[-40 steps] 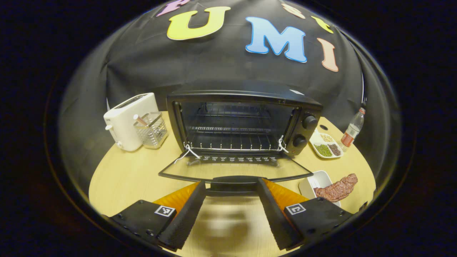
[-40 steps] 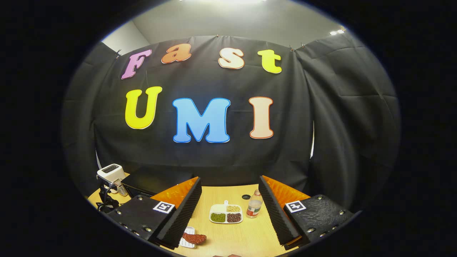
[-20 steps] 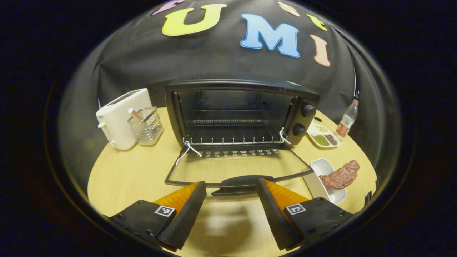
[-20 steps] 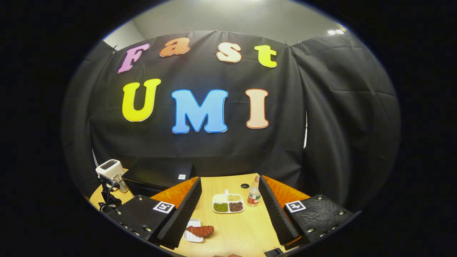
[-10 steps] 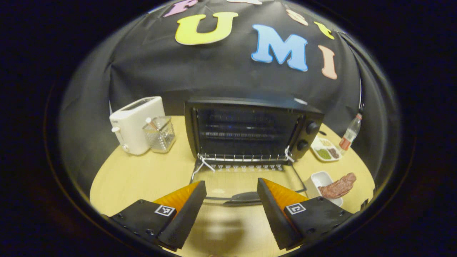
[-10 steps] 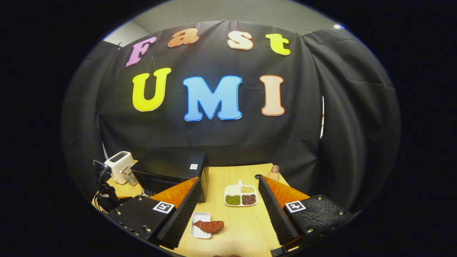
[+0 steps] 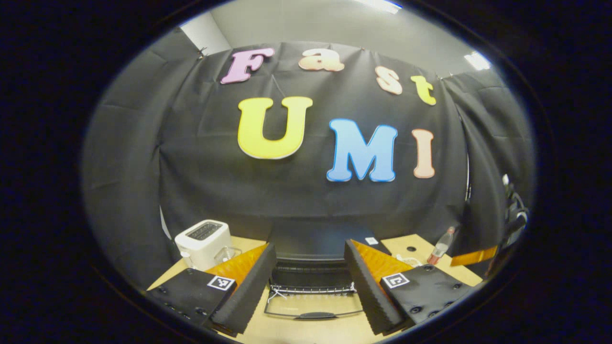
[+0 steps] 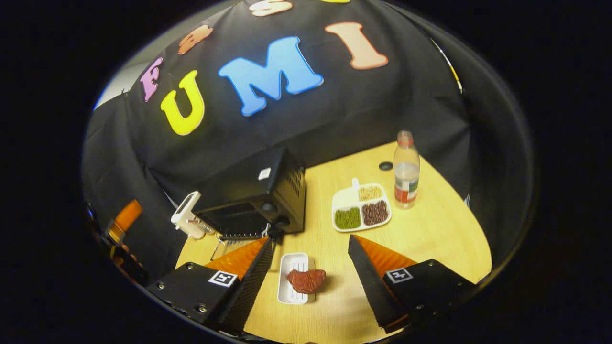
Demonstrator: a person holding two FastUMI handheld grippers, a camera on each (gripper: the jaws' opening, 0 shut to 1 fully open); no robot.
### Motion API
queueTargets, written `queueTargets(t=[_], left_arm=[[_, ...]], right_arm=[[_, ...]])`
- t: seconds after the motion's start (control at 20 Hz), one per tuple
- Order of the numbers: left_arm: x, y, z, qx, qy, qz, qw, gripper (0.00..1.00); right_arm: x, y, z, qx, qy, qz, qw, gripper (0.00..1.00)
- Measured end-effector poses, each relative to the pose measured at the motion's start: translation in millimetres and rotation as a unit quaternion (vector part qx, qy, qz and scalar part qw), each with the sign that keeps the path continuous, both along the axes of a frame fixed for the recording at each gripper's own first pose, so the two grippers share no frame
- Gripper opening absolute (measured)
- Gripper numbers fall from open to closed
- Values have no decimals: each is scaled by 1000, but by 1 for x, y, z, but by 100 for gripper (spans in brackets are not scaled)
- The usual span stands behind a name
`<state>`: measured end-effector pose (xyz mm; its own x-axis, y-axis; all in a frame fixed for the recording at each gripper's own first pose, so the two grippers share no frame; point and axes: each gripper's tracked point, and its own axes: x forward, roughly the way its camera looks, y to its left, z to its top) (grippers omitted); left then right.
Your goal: Open the electric oven with the left hand, put the food in, and close the electric oven.
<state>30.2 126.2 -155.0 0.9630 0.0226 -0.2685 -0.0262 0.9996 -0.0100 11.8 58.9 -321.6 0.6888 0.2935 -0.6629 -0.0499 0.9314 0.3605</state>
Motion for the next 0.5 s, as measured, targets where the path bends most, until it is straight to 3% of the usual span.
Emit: queueTargets(t=[0.25,0.5], left_arm=[[-5,-15,43,15,-31,9,999,99],[-7,-33,71,4,-47,18,999,99]], right_arm=[[-29,15,-74,102,83,10,991,97],[-37,29,-118,132,122,10,984,95]])
